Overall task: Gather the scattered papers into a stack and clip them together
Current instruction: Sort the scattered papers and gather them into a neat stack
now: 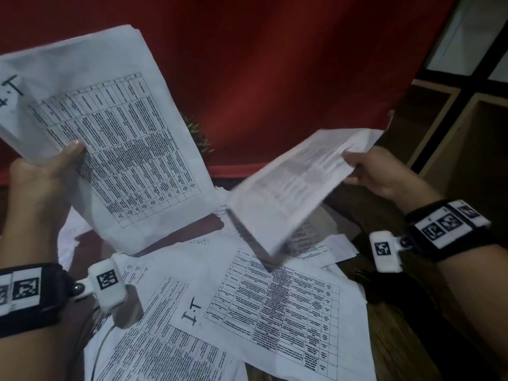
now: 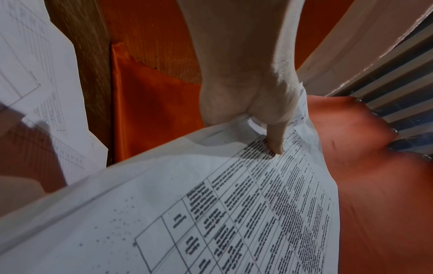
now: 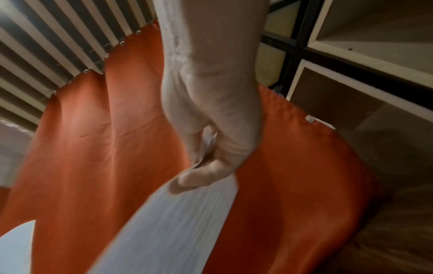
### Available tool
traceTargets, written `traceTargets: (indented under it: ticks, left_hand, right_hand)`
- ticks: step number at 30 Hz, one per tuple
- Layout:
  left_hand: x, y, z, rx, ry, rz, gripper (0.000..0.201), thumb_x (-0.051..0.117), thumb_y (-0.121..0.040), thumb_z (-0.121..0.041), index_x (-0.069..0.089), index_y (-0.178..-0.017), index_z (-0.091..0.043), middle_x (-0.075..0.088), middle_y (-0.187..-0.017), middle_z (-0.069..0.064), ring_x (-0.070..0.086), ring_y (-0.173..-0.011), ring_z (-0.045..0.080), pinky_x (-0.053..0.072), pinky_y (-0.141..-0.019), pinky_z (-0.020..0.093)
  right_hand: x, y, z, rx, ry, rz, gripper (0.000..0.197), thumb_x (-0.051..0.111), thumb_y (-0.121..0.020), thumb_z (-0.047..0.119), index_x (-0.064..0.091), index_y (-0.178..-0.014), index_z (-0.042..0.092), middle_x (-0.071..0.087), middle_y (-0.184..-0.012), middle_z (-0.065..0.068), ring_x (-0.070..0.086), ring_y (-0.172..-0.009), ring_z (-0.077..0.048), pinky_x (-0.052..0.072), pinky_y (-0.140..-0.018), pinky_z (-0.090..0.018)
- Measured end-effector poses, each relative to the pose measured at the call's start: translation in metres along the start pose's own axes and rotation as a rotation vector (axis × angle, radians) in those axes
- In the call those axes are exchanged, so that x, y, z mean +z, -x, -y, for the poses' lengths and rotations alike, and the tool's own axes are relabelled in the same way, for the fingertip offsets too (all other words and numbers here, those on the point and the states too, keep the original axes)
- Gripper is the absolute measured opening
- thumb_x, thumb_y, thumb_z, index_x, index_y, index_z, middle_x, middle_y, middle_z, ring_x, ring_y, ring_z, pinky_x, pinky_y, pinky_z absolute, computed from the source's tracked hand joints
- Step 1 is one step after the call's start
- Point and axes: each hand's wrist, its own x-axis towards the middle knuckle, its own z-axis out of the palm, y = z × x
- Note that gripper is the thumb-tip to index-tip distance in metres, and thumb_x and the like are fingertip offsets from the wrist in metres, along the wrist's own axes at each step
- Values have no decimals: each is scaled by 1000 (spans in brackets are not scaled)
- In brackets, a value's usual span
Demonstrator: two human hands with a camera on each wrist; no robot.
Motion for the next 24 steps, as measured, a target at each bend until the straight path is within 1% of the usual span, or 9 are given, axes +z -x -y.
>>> traceTargets:
  ticks: [2,5,7,10,13,16,18,20,24]
  left_hand:
    - [2,7,-7,2,-4,-29,84,84,-77,-64,66,-137,-8,69,-139,12,72,-119,20,62,-94,33]
    - [13,21,-17,-32,-120,20,92,84,-75,-66,62,-140,-5,71,-133,8,75,-103,16,63,-87,36]
    - [24,33,-26,-38,-133,51,94,86,-72,-66,63,-136,-2,73,-121,7,70,-86,8,55,-79,33]
    - [41,55,-41,22,-101,7,43,89,-76,-51,80,-99,-15,78,-103,-4,74,-92,9,58,-86,31]
    - [52,71,-50,54,-59,5,9,86,-85,-31,85,-91,-24,81,-100,-6,77,-101,19,59,-99,45]
    - [56,72,-48,70,-57,25,6,79,-92,-17,84,-95,-19,81,-98,-7,77,-96,15,60,-101,43]
    - [59,74,-50,69,-39,24,15,79,-92,-15,79,-106,-12,81,-100,-4,77,-98,18,59,-102,45]
    - [60,74,-50,57,-31,29,12,78,-92,-14,81,-104,-13,81,-103,-3,77,-100,20,60,-102,46]
    - [63,77,-52,43,-40,27,7,77,-93,-13,83,-93,-17,82,-101,-4,78,-97,18,60,-100,44]
  right_hand:
    - [-5,7,4,-1,113,140,34,63,-101,21,65,-132,7,71,-130,-16,67,-122,-37,50,-107,-57]
    - [-9,16,21,48,152,329,57,86,-74,44,73,-113,5,76,-114,-21,77,-95,-32,64,-82,-44]
    - [3,22,24,107,338,487,52,82,-79,39,72,-113,1,77,-108,-20,77,-89,-30,65,-77,-41]
    - [47,25,-3,98,784,663,26,71,-97,28,74,-102,3,77,-86,-4,72,-72,-11,59,-70,-32]
    - [100,30,-50,-49,1195,791,31,71,-95,40,67,-78,15,67,-74,6,58,-63,-8,50,-67,-32]
    - [140,38,-85,-160,1325,792,24,66,-97,38,61,-83,18,66,-86,1,55,-70,-13,44,-65,-32]
    - [155,41,-95,-240,1290,754,26,68,-96,34,57,-84,14,60,-94,-6,48,-72,-13,36,-60,-27]
    - [164,42,-99,-253,1263,702,27,71,-94,32,53,-85,14,54,-96,-5,45,-73,-12,32,-57,-26]
    - [171,45,-102,-117,1179,650,32,77,-88,30,57,-107,15,64,-106,-4,61,-92,-24,46,-68,-33]
